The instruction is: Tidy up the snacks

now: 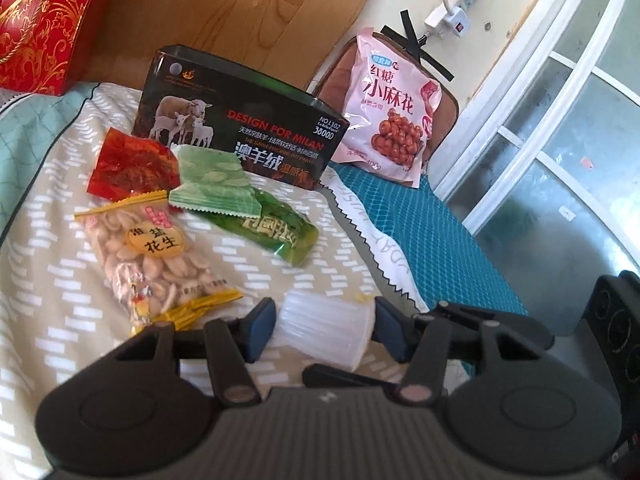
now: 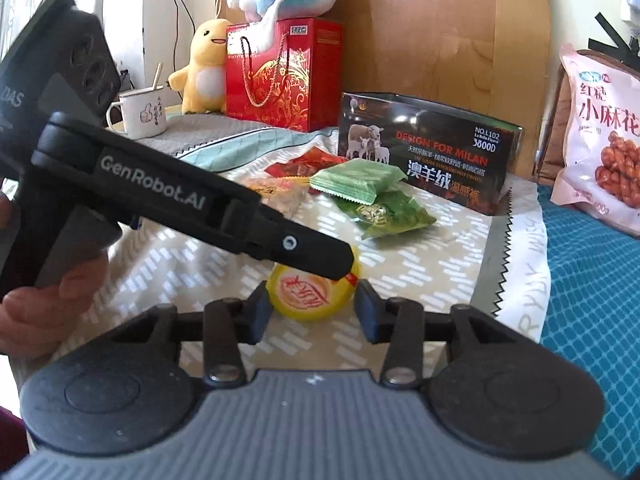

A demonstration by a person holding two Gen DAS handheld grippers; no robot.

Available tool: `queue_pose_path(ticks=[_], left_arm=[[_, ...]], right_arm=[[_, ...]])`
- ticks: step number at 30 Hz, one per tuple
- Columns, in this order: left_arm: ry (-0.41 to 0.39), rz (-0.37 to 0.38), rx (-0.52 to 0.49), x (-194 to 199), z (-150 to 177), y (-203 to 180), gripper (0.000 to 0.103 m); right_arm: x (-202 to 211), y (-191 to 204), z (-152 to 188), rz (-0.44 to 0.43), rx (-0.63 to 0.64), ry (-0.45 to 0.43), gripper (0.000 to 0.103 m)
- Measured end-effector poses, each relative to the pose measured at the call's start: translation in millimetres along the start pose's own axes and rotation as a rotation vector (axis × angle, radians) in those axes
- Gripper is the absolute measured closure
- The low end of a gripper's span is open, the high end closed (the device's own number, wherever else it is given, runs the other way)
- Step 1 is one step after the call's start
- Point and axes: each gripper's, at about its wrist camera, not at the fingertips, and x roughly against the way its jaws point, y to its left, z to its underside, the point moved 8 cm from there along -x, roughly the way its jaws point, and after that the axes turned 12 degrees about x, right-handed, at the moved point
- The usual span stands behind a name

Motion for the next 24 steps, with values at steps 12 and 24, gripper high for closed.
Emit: queue_pose_path(ticks=[12, 24], left_arm=[[-0.021, -0.038, -0.066, -1, 4, -6, 0.051], [-0.038, -0.087, -0.139, -2, 10, -12, 0.049]], right_arm=[[3, 0, 1, 0.006, -0.017, 0.008, 0.055], [2, 0, 2, 0.007, -0.006, 0.012, 0.054]])
